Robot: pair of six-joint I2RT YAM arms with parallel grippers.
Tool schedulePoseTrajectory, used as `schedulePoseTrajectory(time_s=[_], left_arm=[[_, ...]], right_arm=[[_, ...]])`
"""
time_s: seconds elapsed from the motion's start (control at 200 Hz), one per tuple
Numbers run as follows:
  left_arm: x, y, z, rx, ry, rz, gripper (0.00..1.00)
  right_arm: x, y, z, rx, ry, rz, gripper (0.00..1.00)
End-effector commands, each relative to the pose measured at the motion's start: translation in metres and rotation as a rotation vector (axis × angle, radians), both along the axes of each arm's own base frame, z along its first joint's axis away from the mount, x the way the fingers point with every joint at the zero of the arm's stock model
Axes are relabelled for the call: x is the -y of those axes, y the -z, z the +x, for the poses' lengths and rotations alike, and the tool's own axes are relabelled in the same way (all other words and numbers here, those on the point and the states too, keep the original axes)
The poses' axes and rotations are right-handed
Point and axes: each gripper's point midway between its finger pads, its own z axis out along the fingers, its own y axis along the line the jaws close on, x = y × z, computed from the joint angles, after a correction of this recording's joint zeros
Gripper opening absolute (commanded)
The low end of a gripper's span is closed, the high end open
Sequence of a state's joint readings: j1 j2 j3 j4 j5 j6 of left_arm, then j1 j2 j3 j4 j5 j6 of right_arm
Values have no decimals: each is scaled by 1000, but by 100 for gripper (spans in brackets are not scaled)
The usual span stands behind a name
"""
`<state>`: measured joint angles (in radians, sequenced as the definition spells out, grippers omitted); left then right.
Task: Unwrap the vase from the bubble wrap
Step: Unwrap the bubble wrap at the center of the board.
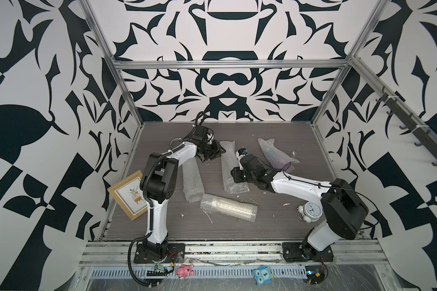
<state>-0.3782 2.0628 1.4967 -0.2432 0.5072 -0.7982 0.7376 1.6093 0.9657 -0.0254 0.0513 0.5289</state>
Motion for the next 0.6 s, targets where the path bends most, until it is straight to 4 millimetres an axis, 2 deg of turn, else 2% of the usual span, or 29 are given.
schedulePoseTrajectory(time_s=[0.0, 0.18, 0.385, 0.435, 0.595], left_arm=[[-2, 6, 10, -11, -28, 5, 36], [-5, 4, 13, -5, -41, 7, 23], [-8, -4, 18, 12, -51, 1, 3], [-8, -5, 18, 16, -49, -1, 0], [-6, -19, 19, 40, -42, -19, 0]], right_arm=[[5, 16, -6, -40, 5, -38, 35], [5, 16, -5, -39, 5, -41, 35], [5, 18, -5, -41, 3, -50, 35], [5, 19, -5, -42, 4, -54, 35], [6, 20, -5, -42, 1, -62, 35]])
